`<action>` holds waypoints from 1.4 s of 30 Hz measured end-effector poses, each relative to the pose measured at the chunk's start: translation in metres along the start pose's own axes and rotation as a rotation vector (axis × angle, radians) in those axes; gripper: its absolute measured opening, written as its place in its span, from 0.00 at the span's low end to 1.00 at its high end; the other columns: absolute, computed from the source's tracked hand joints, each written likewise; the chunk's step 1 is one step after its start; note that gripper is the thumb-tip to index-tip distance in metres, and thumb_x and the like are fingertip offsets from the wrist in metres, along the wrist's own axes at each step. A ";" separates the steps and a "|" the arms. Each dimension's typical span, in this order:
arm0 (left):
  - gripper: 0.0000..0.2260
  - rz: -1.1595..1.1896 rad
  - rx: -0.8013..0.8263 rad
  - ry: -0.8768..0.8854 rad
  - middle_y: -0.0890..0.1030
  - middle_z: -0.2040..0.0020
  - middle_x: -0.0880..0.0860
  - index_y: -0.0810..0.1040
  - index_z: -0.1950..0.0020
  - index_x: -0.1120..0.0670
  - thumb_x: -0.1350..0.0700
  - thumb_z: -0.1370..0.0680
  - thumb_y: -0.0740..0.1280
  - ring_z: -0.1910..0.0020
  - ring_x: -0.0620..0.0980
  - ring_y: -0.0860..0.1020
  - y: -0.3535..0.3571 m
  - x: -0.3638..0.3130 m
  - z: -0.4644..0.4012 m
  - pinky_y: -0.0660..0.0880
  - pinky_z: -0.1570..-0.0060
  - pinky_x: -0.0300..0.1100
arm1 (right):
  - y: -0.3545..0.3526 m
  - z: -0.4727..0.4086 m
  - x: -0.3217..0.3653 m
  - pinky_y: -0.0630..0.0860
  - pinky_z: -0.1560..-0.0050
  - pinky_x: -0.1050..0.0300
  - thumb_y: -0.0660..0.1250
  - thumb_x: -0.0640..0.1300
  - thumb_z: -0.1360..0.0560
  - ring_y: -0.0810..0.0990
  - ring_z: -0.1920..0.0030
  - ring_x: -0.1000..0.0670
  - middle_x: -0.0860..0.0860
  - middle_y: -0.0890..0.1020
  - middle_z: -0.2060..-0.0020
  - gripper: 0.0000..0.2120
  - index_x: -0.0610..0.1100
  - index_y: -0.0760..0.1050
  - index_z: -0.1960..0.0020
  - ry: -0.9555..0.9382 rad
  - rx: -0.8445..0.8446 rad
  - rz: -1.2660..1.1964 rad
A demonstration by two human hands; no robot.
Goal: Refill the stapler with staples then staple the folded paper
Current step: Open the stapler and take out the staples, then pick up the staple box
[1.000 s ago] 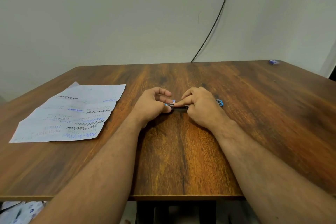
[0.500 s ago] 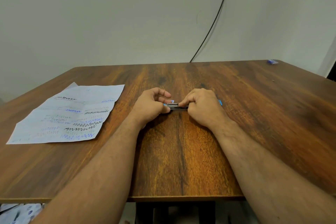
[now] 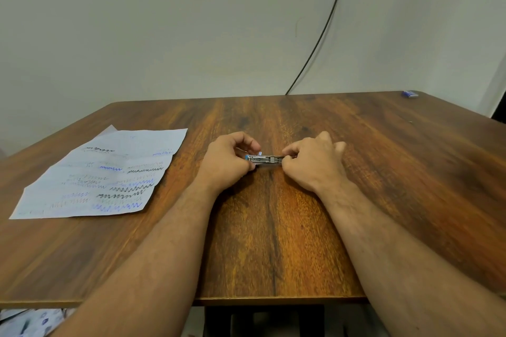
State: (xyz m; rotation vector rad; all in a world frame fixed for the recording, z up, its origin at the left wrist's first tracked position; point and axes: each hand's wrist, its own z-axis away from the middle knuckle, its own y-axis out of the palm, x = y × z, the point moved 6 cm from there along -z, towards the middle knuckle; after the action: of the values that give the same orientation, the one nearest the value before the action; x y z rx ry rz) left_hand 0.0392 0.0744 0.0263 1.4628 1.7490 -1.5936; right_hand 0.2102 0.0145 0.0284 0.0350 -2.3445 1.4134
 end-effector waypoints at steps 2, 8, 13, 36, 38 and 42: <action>0.15 -0.049 0.017 0.031 0.85 0.56 0.46 0.83 0.53 0.48 0.68 0.31 0.72 0.59 0.41 0.82 0.002 -0.002 0.001 0.76 0.59 0.34 | 0.001 0.000 0.001 0.55 0.49 0.48 0.62 0.51 0.27 0.67 0.42 0.49 0.59 0.83 0.52 0.14 0.59 0.84 0.48 0.003 0.007 -0.011; 0.15 -0.138 0.042 0.101 0.85 0.51 0.44 0.83 0.44 0.46 0.61 0.28 0.74 0.53 0.37 0.81 0.007 -0.004 0.003 0.70 0.53 0.24 | 0.003 0.000 0.005 0.56 0.49 0.49 0.63 0.53 0.22 0.75 0.45 0.53 0.60 0.77 0.54 0.10 0.59 0.83 0.48 -0.059 -0.006 -0.057; 0.24 -0.150 -0.082 0.152 0.85 0.52 0.43 0.77 0.32 0.46 0.59 0.26 0.74 0.54 0.39 0.80 0.002 -0.008 0.004 0.77 0.45 0.37 | -0.003 0.000 0.007 0.58 0.46 0.51 0.64 0.53 0.20 0.73 0.49 0.55 0.57 0.74 0.51 0.10 0.57 0.81 0.43 -0.134 -0.091 -0.149; 0.09 -0.106 -0.109 0.166 0.83 0.50 0.44 0.82 0.52 0.43 0.57 0.26 0.75 0.51 0.39 0.79 0.000 -0.010 0.001 0.68 0.55 0.27 | -0.009 0.000 0.015 0.67 0.39 0.49 0.70 0.53 0.23 0.73 0.51 0.56 0.56 0.75 0.51 0.10 0.52 0.82 0.43 -0.218 -0.186 -0.231; 0.10 -0.106 -0.107 0.163 0.83 0.50 0.44 0.82 0.52 0.43 0.57 0.26 0.76 0.50 0.41 0.79 0.000 -0.009 0.000 0.69 0.55 0.27 | -0.010 0.000 0.015 0.68 0.38 0.49 0.70 0.52 0.23 0.72 0.51 0.56 0.56 0.75 0.52 0.10 0.52 0.82 0.44 -0.213 -0.179 -0.250; 0.09 -0.100 -0.094 0.143 0.84 0.49 0.45 0.83 0.51 0.43 0.56 0.27 0.76 0.48 0.42 0.79 0.001 -0.006 -0.001 0.70 0.53 0.30 | -0.009 0.000 0.014 0.71 0.37 0.44 0.72 0.51 0.24 0.72 0.50 0.55 0.57 0.74 0.52 0.10 0.51 0.82 0.44 -0.204 -0.168 -0.282</action>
State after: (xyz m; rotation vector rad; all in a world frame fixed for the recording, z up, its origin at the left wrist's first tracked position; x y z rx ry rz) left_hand 0.0427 0.0729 0.0310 1.4991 1.9776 -1.4636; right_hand 0.1991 0.0132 0.0408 0.4632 -2.4936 1.1195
